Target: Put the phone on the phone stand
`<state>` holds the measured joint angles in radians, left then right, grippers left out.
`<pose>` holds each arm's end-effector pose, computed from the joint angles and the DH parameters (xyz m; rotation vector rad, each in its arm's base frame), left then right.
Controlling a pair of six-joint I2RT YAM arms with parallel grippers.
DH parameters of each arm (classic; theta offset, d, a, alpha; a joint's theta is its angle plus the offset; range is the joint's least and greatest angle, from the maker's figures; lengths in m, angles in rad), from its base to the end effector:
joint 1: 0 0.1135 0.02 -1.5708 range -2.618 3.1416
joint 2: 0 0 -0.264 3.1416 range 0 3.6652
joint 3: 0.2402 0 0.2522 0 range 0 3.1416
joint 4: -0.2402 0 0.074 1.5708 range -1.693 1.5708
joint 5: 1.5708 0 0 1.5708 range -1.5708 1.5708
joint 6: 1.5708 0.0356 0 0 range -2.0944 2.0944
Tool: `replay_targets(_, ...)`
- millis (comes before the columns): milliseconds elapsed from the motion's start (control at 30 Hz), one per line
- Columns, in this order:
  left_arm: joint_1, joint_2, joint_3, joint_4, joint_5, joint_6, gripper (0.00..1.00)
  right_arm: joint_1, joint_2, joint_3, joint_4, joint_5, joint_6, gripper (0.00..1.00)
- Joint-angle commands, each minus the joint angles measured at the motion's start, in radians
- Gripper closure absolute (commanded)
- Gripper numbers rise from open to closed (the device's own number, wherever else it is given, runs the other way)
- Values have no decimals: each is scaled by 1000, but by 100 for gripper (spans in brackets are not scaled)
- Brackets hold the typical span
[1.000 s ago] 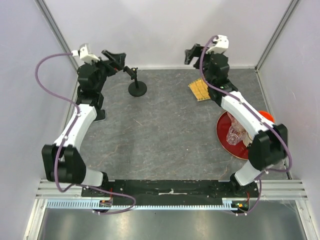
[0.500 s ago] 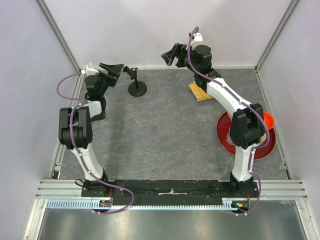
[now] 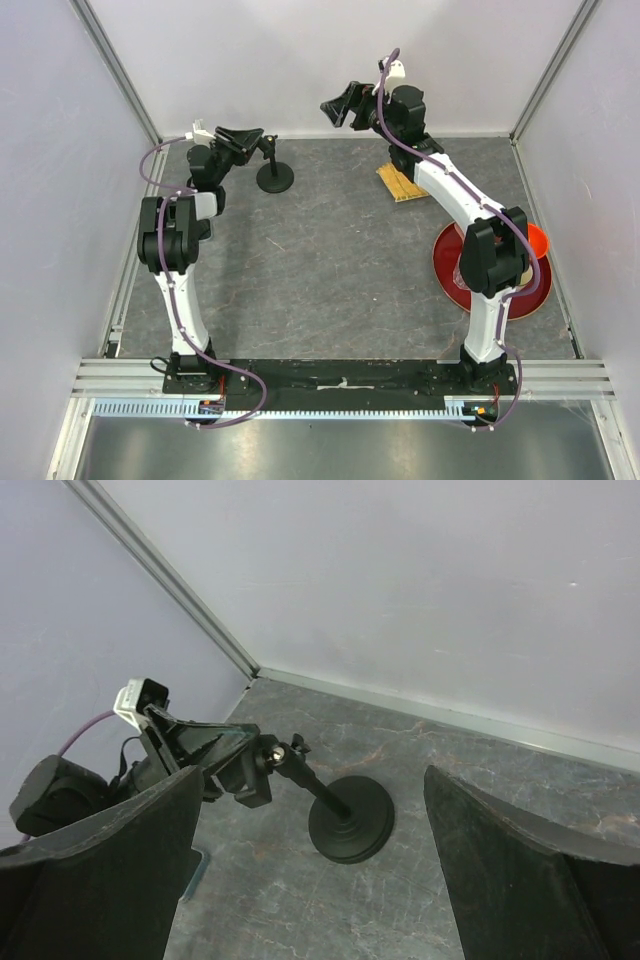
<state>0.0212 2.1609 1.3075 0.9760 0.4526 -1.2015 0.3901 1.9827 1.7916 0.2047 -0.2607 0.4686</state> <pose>0.4786 -0.0054 0.2007 -0.5575 1.4963 -1.2680 0.4460 0.1933 0.3693 -0.1508 1.6189 0.8722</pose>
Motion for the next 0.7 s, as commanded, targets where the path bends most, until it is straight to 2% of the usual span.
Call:
replay_targets(0,-44,33,52,58,49,-47,58,6,24,51,48,-28,21,2)
replay_targets(33,-50,34,49,59,52,-49,62,7,25,54,48,-29,19,2)
replay_targets(67,-53,34,45,58,60,-50,72,10,34,58,44,-28,21,2)
replay_targets(133,-64,24,27,64,63,-75,85,21,45,78,30,-26,12,2)
replay_targets(167,-70,20,18,75,64,-85,97,26,59,87,9,-26,-2,2)
replay_targets(300,-115,-4,-30,145,64,-185,98,49,77,156,-118,-3,-114,2)
replay_targets(367,-156,-15,-71,165,38,-211,98,52,39,123,-151,31,-127,2)
replay_targets(500,-242,-58,-148,176,-34,-205,98,52,-82,-113,-129,75,-162,2)
replay_targets(600,-309,-87,-201,171,-115,-201,98,50,-177,-239,-140,110,-228,2)
replay_targets(667,-354,-93,-203,136,-155,-191,98,50,-215,-285,-120,71,-303,2)
